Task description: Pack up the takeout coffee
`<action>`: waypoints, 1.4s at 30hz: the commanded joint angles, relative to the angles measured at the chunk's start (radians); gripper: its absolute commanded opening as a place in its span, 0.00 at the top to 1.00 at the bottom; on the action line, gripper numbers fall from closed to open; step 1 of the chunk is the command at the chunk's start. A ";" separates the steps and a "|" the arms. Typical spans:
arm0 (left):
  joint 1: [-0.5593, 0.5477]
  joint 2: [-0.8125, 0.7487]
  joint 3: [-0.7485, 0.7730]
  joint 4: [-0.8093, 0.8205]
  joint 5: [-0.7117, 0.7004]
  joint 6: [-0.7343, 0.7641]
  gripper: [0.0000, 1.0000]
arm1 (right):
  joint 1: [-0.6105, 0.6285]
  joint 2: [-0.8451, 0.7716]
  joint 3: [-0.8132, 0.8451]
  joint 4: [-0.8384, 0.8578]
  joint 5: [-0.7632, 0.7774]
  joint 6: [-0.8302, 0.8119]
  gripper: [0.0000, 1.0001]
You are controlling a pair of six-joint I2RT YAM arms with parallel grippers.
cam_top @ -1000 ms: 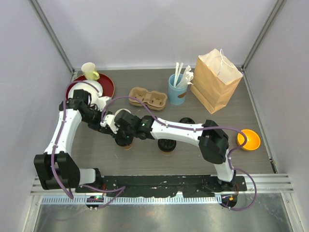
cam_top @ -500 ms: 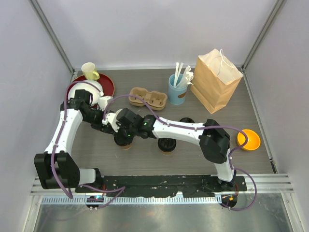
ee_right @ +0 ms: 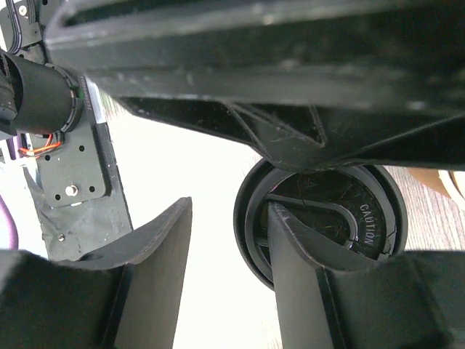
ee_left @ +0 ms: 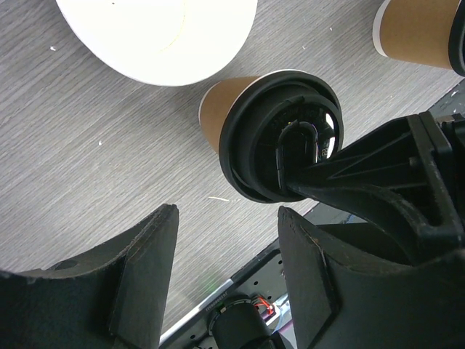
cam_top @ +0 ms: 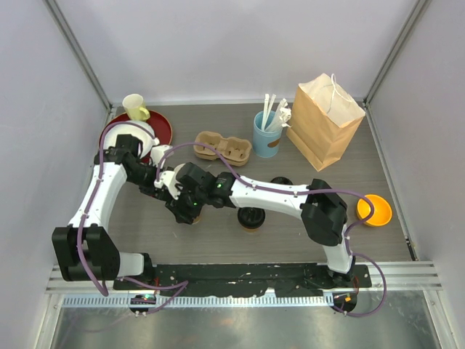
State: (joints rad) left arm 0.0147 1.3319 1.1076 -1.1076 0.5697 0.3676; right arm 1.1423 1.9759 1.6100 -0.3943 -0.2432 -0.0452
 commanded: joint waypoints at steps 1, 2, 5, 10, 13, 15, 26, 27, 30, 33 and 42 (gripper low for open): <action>-0.002 -0.005 0.004 0.017 0.029 -0.002 0.40 | -0.004 -0.054 0.043 -0.040 -0.033 0.005 0.48; -0.004 -0.004 0.006 0.017 0.032 -0.002 0.40 | -0.004 -0.054 0.051 -0.049 -0.036 0.005 0.48; -0.004 0.001 0.012 0.017 0.035 -0.006 0.41 | -0.006 -0.061 0.062 -0.054 -0.039 -0.001 0.42; -0.002 -0.002 0.009 0.015 0.035 -0.002 0.40 | -0.006 -0.066 0.065 -0.071 -0.031 -0.007 0.32; -0.002 -0.008 0.011 0.012 0.035 0.004 0.39 | -0.006 -0.066 0.074 -0.072 -0.044 -0.005 0.23; -0.002 -0.007 0.014 0.012 0.035 0.007 0.38 | -0.004 -0.061 0.079 -0.072 -0.047 -0.005 0.20; -0.002 -0.008 0.014 0.009 0.035 0.011 0.37 | -0.006 -0.075 0.097 -0.071 -0.022 -0.018 0.15; -0.002 -0.007 0.015 0.008 0.036 0.011 0.38 | -0.006 -0.077 0.100 -0.071 -0.018 -0.018 0.16; -0.002 -0.010 0.017 0.011 0.044 0.008 0.41 | -0.015 -0.104 0.097 -0.057 -0.018 -0.002 0.26; -0.004 -0.008 0.017 0.023 0.056 0.002 0.52 | -0.036 -0.144 0.079 -0.025 -0.027 0.024 0.63; -0.076 0.023 0.026 0.058 0.078 -0.016 0.93 | -0.119 -0.189 -0.110 0.138 -0.033 0.143 0.99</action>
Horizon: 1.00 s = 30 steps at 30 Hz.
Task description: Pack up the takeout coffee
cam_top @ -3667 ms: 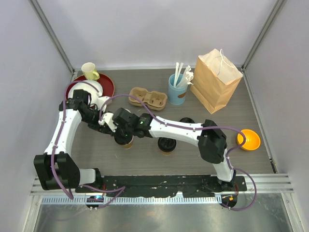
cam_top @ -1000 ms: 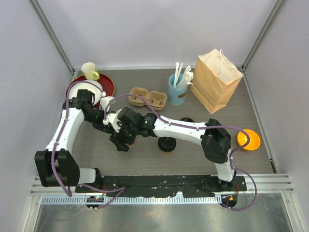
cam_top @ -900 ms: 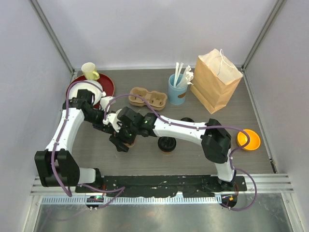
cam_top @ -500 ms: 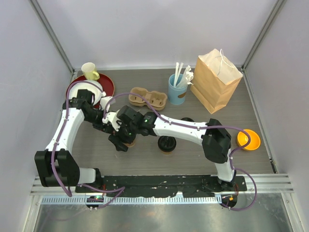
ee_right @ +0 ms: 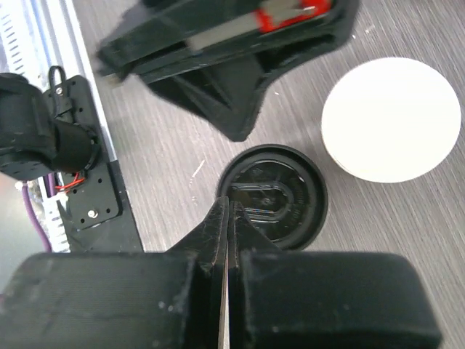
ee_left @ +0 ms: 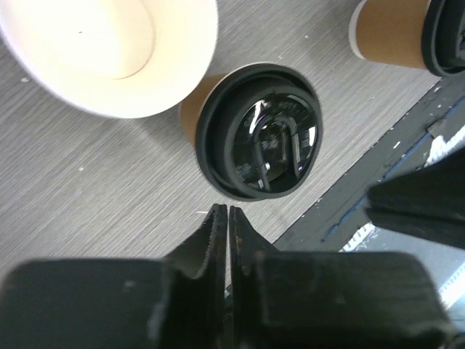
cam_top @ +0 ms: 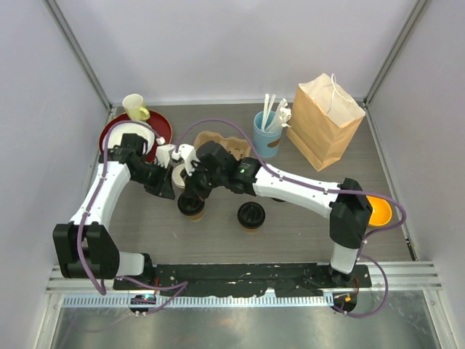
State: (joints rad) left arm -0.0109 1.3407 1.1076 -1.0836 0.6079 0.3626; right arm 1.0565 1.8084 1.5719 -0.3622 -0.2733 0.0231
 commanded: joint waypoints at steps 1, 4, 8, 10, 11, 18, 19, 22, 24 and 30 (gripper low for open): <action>-0.057 0.015 0.035 0.034 0.041 -0.016 1.00 | -0.036 -0.021 -0.073 0.118 -0.012 0.078 0.99; -0.072 0.014 0.073 0.045 0.058 -0.031 1.00 | -0.039 -0.026 -0.053 0.126 -0.009 0.077 0.99; -0.093 0.020 0.077 0.068 0.069 -0.045 1.00 | -0.039 -0.029 -0.035 0.126 -0.003 0.070 0.99; -0.096 0.026 0.069 0.074 0.078 -0.050 1.00 | -0.041 -0.027 -0.039 0.127 -0.007 0.072 0.99; -0.098 0.029 0.060 0.083 0.081 -0.051 1.00 | -0.043 -0.029 -0.042 0.134 -0.012 0.078 0.99; -0.100 0.092 -0.043 0.175 0.052 -0.047 1.00 | -0.070 0.028 -0.232 0.285 -0.073 0.178 0.99; -0.100 0.110 -0.048 0.174 0.050 -0.044 1.00 | -0.072 0.051 -0.259 0.323 -0.075 0.190 0.99; -0.100 0.121 -0.055 0.160 0.050 -0.025 1.00 | -0.079 0.069 -0.322 0.348 -0.080 0.216 0.99; -0.100 0.115 -0.061 0.154 0.035 -0.004 1.00 | -0.079 0.059 -0.340 0.350 -0.073 0.215 0.99; -0.100 0.071 -0.037 0.110 0.107 0.004 1.00 | -0.081 0.008 -0.300 0.292 -0.055 0.189 0.99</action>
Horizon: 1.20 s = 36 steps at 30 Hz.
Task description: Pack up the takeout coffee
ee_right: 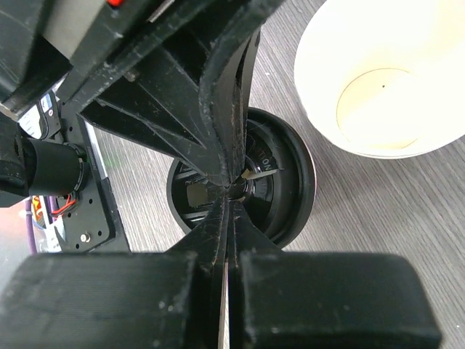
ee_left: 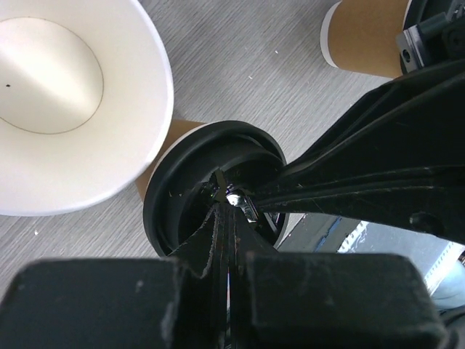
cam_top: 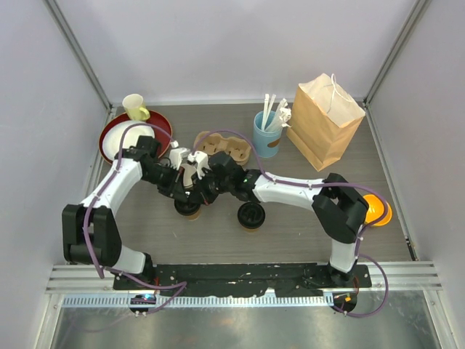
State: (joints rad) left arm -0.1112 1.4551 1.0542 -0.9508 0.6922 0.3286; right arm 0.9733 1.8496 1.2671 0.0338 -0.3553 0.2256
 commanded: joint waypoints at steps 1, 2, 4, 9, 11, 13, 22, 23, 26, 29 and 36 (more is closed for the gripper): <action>0.001 -0.053 0.027 -0.034 0.035 0.043 1.00 | 0.002 -0.036 0.020 -0.115 0.018 -0.017 0.99; 0.001 -0.064 0.049 -0.054 0.047 0.046 1.00 | 0.004 -0.036 0.035 -0.126 0.004 -0.022 0.99; 0.001 -0.096 0.070 -0.065 0.067 0.050 1.00 | 0.016 -0.036 0.093 -0.161 -0.002 -0.035 0.99; 0.016 -0.095 0.130 -0.118 0.055 0.075 1.00 | 0.021 -0.029 0.193 -0.196 -0.005 -0.066 0.99; 0.033 -0.091 0.124 -0.109 0.029 0.078 1.00 | 0.022 -0.015 0.221 -0.213 0.002 -0.078 0.99; 0.044 -0.076 0.119 -0.095 0.018 0.079 1.00 | 0.021 -0.012 0.239 -0.221 0.009 -0.083 0.99; 0.035 -0.016 -0.009 -0.010 -0.054 0.070 1.00 | 0.013 0.056 0.035 -0.126 -0.007 -0.017 0.99; 0.025 -0.013 -0.010 -0.014 -0.059 0.072 1.00 | 0.013 0.059 0.022 -0.126 -0.002 -0.016 0.99; 0.024 -0.022 -0.010 -0.026 -0.059 0.089 1.00 | 0.013 0.033 -0.012 -0.121 0.018 -0.014 0.99; 0.024 -0.041 -0.005 -0.040 -0.056 0.101 1.00 | 0.010 -0.004 -0.006 -0.138 0.033 -0.028 0.99; 0.025 -0.107 0.107 -0.150 0.070 0.102 1.00 | 0.022 -0.010 0.153 -0.222 0.001 -0.060 0.99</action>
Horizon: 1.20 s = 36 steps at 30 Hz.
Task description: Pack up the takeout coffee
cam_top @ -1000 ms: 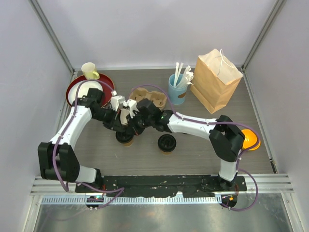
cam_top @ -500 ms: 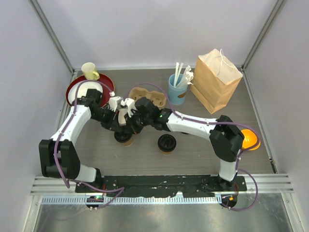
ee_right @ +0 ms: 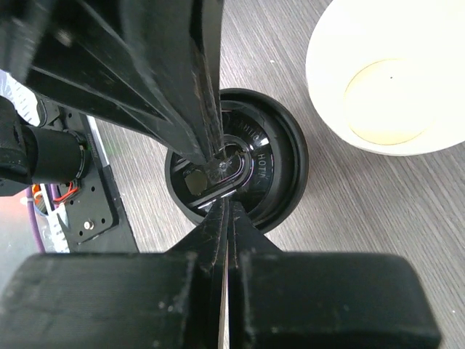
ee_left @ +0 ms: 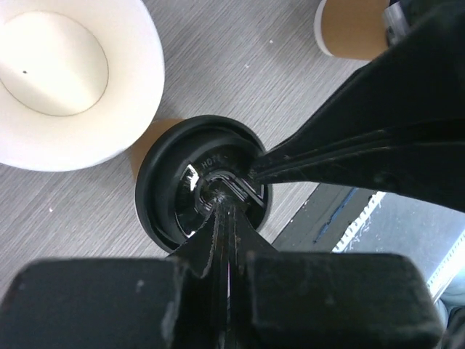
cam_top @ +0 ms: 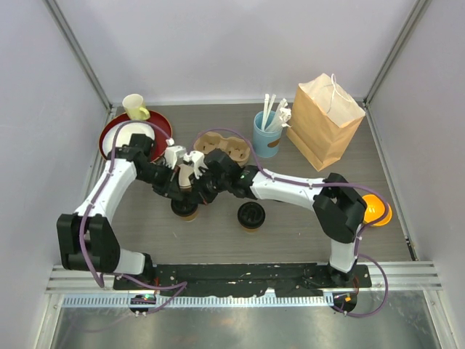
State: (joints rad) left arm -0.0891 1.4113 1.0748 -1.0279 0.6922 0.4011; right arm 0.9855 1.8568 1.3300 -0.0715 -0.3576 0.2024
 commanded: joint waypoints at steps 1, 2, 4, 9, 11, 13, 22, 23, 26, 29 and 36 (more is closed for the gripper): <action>0.005 -0.063 0.108 -0.087 0.070 0.036 1.00 | 0.015 -0.015 0.106 -0.119 -0.001 -0.040 0.99; 0.009 -0.061 0.114 -0.096 0.070 0.041 1.00 | 0.016 -0.011 0.133 -0.120 -0.007 -0.043 0.99; 0.028 -0.064 0.123 -0.119 0.069 0.053 1.00 | 0.016 -0.007 0.155 -0.122 -0.018 -0.046 0.99; 0.081 -0.074 0.120 -0.138 0.023 0.076 1.00 | 0.018 0.037 0.231 -0.090 -0.052 -0.043 0.99; 0.088 -0.068 0.105 -0.138 0.013 0.085 1.00 | 0.021 0.053 0.271 -0.079 -0.067 -0.041 0.99; 0.130 -0.064 0.091 -0.141 0.013 0.097 1.00 | 0.024 0.077 0.296 -0.080 -0.073 -0.046 0.99; 0.160 -0.038 0.014 -0.100 -0.016 0.113 1.00 | 0.016 0.148 0.137 0.034 -0.076 0.001 0.99; 0.160 -0.035 0.008 -0.100 -0.020 0.120 1.00 | 0.007 0.145 0.054 0.062 -0.075 0.021 0.99; 0.161 -0.034 -0.006 -0.100 -0.023 0.133 1.00 | 0.001 0.108 -0.059 0.134 -0.043 0.054 0.99; 0.161 -0.037 -0.007 -0.098 -0.014 0.136 1.00 | 0.001 0.079 -0.083 0.125 -0.027 0.055 0.99; 0.151 -0.026 0.004 -0.104 0.049 0.114 0.97 | 0.036 0.065 0.012 0.078 -0.015 0.032 0.99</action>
State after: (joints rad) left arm 0.0677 1.3827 1.0660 -1.1408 0.6815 0.5095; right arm 0.9871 1.9305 1.2942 0.1009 -0.4168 0.2577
